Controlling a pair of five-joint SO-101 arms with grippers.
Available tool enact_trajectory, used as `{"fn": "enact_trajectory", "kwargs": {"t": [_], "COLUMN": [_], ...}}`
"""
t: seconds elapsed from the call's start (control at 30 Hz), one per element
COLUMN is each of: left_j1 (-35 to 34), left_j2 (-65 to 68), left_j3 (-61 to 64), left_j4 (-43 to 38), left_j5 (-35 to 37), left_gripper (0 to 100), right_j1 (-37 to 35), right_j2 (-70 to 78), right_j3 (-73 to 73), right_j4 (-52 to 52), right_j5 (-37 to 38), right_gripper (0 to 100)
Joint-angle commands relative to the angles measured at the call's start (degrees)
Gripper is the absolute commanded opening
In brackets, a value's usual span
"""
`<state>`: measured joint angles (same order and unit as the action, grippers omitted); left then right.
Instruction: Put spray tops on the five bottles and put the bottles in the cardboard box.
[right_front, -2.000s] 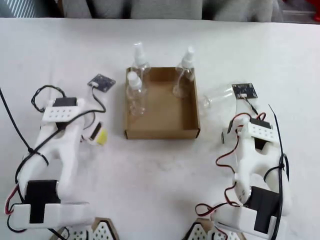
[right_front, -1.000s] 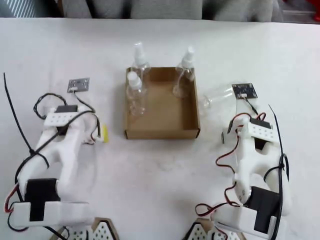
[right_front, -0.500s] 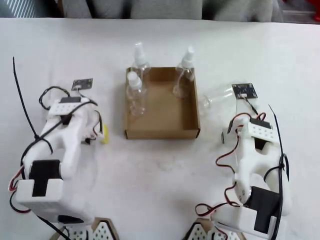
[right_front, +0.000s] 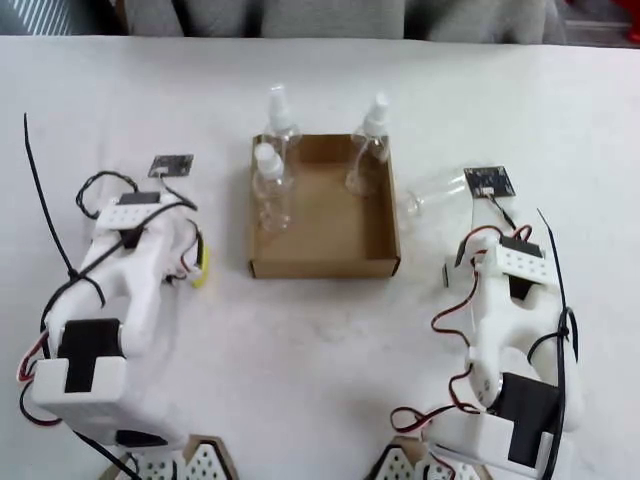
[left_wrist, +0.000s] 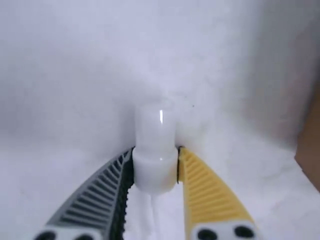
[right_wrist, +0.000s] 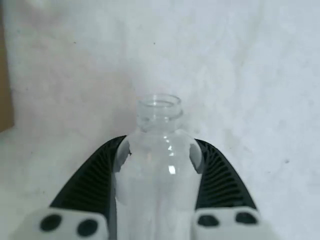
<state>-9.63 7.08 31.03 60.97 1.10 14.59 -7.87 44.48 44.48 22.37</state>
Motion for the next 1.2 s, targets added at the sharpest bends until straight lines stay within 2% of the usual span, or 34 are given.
{"fn": "enact_trajectory", "kwargs": {"t": [0.0,0.13,0.3,0.5,0.67,0.87,1.17], "left_j1": [-3.74,-7.69,-6.99,-6.90,-7.16,-7.08,-7.08], "left_j2": [-0.75,-2.24,-2.68,-2.68,-2.68,-2.68,-2.68], "left_j3": [-1.93,-1.41,0.00,0.00,0.00,0.00,0.00], "left_j4": [-3.60,-6.68,-6.95,-6.95,-6.95,-6.95,-6.86], "left_j5": [-0.53,-0.62,-5.01,-5.27,-5.36,-5.36,-5.36], "left_gripper": [2,2,2,2,2,2,2], "right_j1": [-0.13,-0.13,0.04,3.65,4.26,6.11,5.93], "right_j2": [-0.66,-0.75,-0.75,-0.75,-0.75,-0.75,-0.40], "right_j3": [-0.44,-3.34,-8.44,-15.56,-13.01,-7.03,-6.59], "right_j4": [0.48,0.22,0.22,0.22,-0.75,-15.52,-40.84], "right_j5": [0.26,0.26,0.62,0.53,-2.64,-11.34,-11.96], "right_gripper": [1.5,1.5,1.5,1.5,1.5,1.5,1.5]}}
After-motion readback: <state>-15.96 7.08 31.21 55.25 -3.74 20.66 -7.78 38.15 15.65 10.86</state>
